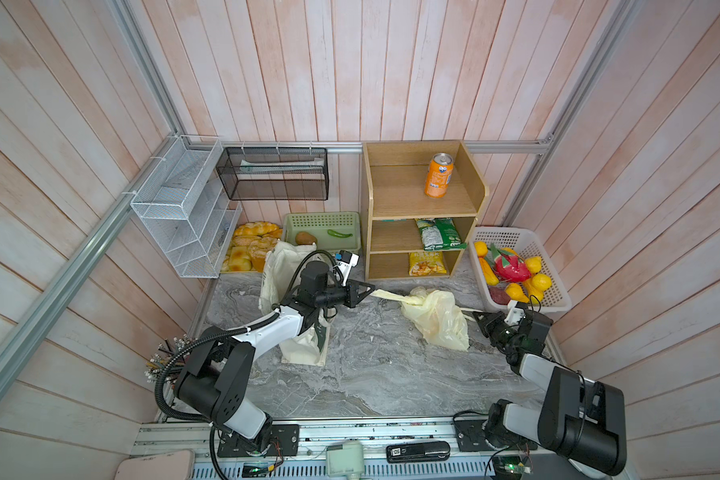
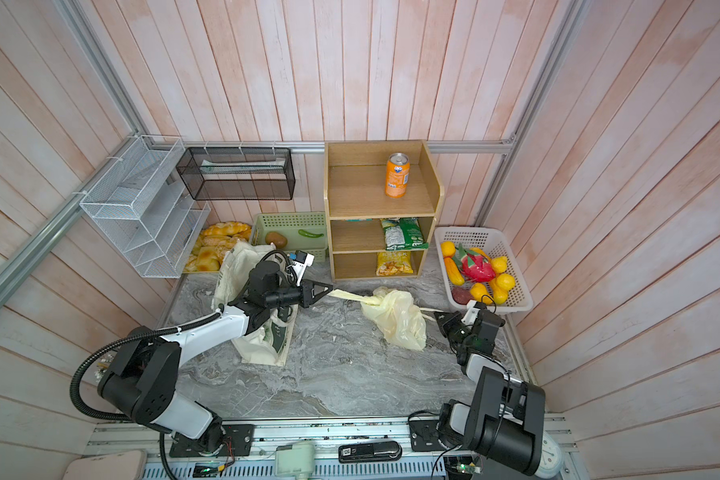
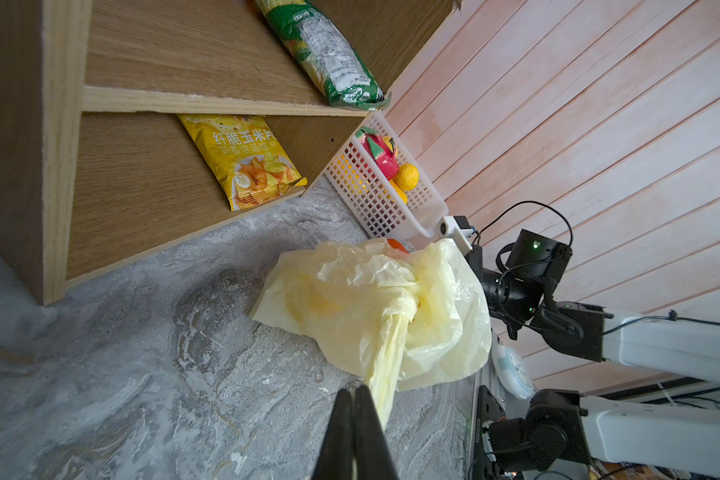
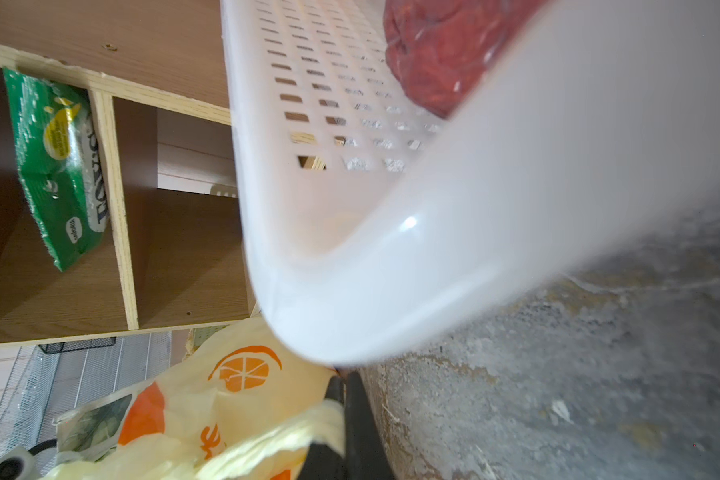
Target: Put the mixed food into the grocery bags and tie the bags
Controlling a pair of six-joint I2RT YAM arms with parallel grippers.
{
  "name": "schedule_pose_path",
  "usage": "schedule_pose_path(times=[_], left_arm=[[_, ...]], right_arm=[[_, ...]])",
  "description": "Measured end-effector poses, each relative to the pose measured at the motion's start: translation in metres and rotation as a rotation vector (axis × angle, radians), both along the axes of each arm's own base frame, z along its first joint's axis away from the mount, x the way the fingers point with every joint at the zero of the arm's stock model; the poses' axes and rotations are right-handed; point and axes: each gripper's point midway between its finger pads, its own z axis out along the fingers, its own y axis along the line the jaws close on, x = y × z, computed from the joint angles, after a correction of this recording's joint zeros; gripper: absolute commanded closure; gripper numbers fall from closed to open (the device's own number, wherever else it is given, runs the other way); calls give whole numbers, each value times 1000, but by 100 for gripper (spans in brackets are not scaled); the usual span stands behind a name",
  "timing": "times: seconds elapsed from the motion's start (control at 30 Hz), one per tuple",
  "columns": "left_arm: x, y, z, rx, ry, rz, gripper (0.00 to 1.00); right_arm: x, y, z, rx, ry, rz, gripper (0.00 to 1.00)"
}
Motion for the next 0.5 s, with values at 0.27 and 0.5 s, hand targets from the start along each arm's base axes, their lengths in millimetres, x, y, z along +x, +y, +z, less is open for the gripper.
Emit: schedule_pose_path(times=[0.27, 0.5], left_arm=[[0, 1, 1, -2, -3, 0, 100], [-1, 1, 1, 0, 0, -2, 100]], right_arm=[[-6, -2, 0, -5, -1, -4, 100], [-5, -1, -2, 0, -20, 22, 100]])
